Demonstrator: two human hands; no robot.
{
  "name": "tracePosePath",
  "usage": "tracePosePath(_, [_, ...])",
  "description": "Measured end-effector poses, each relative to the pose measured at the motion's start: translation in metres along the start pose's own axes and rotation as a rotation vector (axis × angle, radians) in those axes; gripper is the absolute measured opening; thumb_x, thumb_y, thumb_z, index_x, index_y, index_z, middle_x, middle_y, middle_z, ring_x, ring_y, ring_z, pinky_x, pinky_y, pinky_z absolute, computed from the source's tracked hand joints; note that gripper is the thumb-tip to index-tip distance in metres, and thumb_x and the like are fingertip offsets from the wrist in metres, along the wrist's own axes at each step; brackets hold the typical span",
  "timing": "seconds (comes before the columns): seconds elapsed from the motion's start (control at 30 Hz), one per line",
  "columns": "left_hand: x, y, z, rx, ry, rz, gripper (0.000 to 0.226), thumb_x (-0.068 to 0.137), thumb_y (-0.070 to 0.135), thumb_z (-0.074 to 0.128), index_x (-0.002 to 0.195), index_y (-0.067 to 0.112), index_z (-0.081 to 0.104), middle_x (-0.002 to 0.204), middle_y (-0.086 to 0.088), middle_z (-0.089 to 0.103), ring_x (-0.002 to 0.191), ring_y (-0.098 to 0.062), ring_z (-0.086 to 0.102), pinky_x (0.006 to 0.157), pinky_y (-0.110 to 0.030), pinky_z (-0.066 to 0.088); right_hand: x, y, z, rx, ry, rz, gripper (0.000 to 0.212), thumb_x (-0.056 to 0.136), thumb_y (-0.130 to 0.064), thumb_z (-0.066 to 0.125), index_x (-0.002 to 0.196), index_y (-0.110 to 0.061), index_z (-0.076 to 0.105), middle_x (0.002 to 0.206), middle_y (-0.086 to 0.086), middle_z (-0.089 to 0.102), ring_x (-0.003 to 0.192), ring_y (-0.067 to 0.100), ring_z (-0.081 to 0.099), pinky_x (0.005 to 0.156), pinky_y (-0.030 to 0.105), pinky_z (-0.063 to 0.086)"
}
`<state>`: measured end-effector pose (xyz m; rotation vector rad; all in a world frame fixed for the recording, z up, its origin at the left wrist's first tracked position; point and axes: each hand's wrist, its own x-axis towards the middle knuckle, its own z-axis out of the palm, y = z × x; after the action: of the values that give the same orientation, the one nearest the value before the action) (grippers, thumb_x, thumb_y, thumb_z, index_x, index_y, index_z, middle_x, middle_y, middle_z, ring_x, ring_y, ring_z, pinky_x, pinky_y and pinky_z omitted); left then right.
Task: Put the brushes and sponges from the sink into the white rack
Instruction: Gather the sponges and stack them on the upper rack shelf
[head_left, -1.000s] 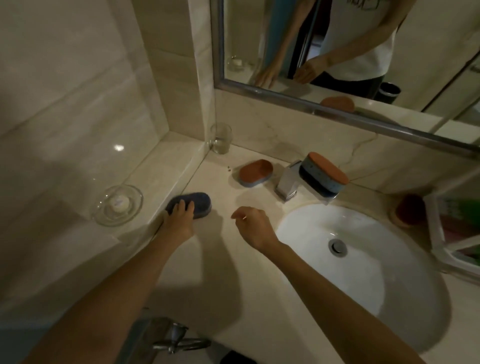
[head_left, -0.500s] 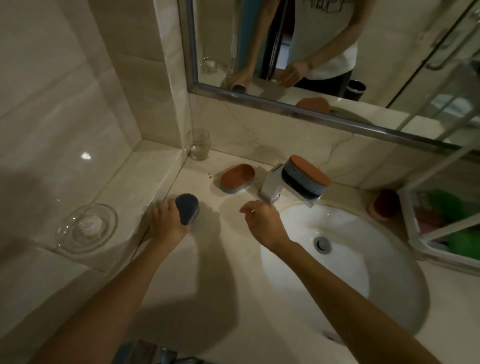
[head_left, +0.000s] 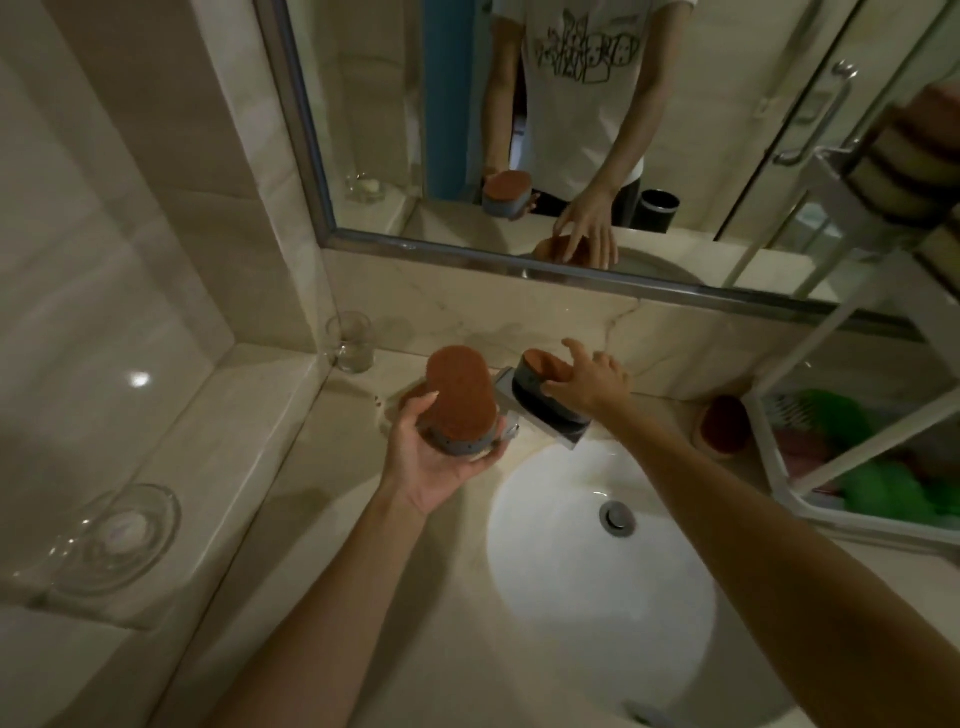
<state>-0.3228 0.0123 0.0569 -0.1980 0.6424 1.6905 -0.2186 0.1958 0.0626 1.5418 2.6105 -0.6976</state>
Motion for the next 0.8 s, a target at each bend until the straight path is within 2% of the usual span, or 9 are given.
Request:
tracePosePath(0.07, [0.003,0.001,0.008,0.062,0.029,0.013,0.026,0.086,0.025,0.051,0.103,0.005,0.056,0.107,-0.022,0.057,0.091,-0.038,0.061,0.077,-0.042,0.054,0.001,0.002,0.002,0.033,-0.076,-0.015,0.059,0.085,-0.04,0.058,0.136,-0.028,0.03,0.132,0.016,0.045,0.12,0.036,0.045,0.107,0.053,0.034])
tracePosePath(0.17, [0.007,0.008,0.017,0.175,0.088,0.035,0.023,0.085,0.017,0.054,0.104,0.006,0.057,0.112,-0.02,0.058,0.102,-0.035,0.058,0.078,-0.043,0.054,-0.006,0.003,0.002,0.064,-0.048,-0.047,0.061,0.081,-0.035,0.064,0.133,-0.025,0.033,0.125,0.014,0.043,0.114,0.033,0.048,0.101,0.049,0.043])
tracePosePath(0.27, [0.012,0.011,0.031,0.339,0.214,0.134,0.024,0.086,0.014,0.055,0.11,0.01,0.056,0.112,-0.014,0.061,0.1,-0.027,0.058,0.084,-0.038,0.049,-0.019,0.009,-0.004,0.206,0.105,-0.095,0.062,0.078,-0.032,0.07,0.128,-0.02,0.035,0.122,0.01,0.042,0.112,0.027,0.047,0.096,0.041,0.047])
tracePosePath(0.37, [0.014,0.008,0.059,0.429,0.257,0.21,0.039,0.085,0.019,0.058,0.123,0.012,0.051,0.117,-0.011,0.06,0.104,-0.024,0.056,0.086,-0.033,0.046,-0.038,0.018,-0.026,0.319,0.309,-0.15,0.054,0.076,-0.032,0.073,0.114,-0.017,0.039,0.111,0.001,0.041,0.099,0.017,0.048,0.083,0.028,0.046])
tracePosePath(0.53, [0.011,-0.017,0.141,0.546,0.175,0.302,0.045,0.085,0.022,0.059,0.128,0.013,0.049,0.119,-0.007,0.058,0.104,-0.021,0.055,0.089,-0.032,0.044,-0.069,0.036,-0.09,0.343,0.56,-0.181,0.044,0.076,-0.033,0.07,0.103,-0.015,0.04,0.114,0.004,0.038,0.094,0.02,0.047,0.077,0.03,0.046])
tracePosePath(0.67, [0.007,-0.051,0.215,0.564,0.032,0.34,0.042,0.086,0.019,0.057,0.127,0.012,0.051,0.118,-0.007,0.06,0.097,-0.018,0.057,0.073,-0.027,0.048,-0.094,0.057,-0.156,0.449,0.71,-0.157,0.037,0.074,-0.028,0.068,0.094,-0.015,0.039,0.101,0.0,0.036,0.088,0.018,0.043,0.071,0.026,0.037])
tracePosePath(0.8, [0.0,-0.094,0.28,0.591,-0.069,0.332,0.029,0.087,0.019,0.057,0.115,0.015,0.055,0.112,-0.004,0.06,0.1,-0.018,0.055,0.084,-0.031,0.044,-0.114,0.095,-0.212,0.527,0.79,-0.169,0.033,0.078,-0.027,0.066,0.093,-0.013,0.041,0.101,0.002,0.038,0.086,0.018,0.043,0.066,0.023,0.034])
